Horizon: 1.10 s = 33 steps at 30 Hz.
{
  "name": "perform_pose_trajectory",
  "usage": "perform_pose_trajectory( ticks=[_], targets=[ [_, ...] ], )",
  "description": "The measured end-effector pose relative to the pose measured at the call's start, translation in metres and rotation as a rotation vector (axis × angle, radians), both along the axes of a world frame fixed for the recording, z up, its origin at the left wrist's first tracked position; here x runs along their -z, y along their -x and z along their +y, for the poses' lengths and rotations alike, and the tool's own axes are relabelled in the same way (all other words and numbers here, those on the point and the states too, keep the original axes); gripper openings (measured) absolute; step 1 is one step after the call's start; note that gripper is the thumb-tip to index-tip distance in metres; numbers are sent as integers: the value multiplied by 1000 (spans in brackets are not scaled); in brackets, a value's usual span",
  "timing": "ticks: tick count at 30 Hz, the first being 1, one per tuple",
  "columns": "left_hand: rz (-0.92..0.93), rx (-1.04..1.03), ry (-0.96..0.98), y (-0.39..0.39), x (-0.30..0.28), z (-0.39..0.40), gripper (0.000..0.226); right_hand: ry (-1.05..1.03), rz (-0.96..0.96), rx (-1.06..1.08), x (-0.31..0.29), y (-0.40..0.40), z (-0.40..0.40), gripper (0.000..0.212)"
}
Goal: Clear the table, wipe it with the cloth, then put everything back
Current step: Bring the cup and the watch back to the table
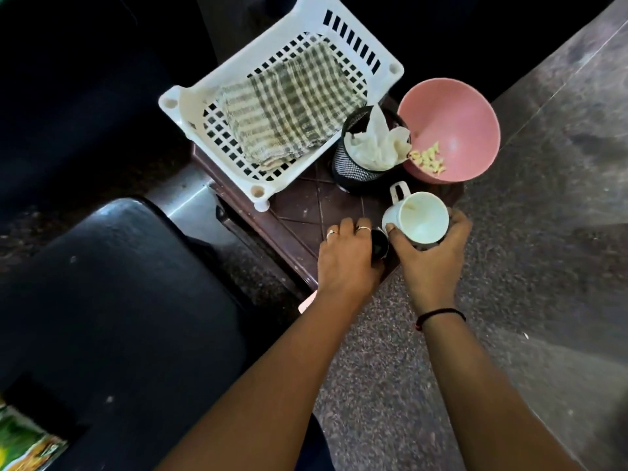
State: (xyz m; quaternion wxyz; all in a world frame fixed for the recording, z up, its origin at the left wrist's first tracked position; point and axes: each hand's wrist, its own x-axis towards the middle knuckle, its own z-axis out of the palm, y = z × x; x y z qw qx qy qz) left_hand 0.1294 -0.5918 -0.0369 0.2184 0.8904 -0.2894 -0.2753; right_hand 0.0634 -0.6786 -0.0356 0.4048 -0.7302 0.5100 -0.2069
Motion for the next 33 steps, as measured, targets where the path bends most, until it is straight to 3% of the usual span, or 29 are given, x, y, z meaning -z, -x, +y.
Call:
perform_pose_trajectory(
  ticks=[4, 10, 14, 25, 33],
  targets=[
    [105, -168, 151, -1, -6, 21, 45, 18, -25, -36, -11, 5, 11, 73],
    [251, -558, 420, 5, -41, 137, 41, -14, -107, -145, -30, 12, 78, 68],
    [294, -778, 436, 17, -60, 233, 39, -105, -93, -224, -35, 9, 145, 67],
    [69, -1340, 389, 66, -80, 509, 42, -161, 29, -637, 6, -31, 381, 66],
    [41, -1548, 386, 117, -69, 585, 47, -145, 173, -692, 32, -19, 420, 68]
  ],
)
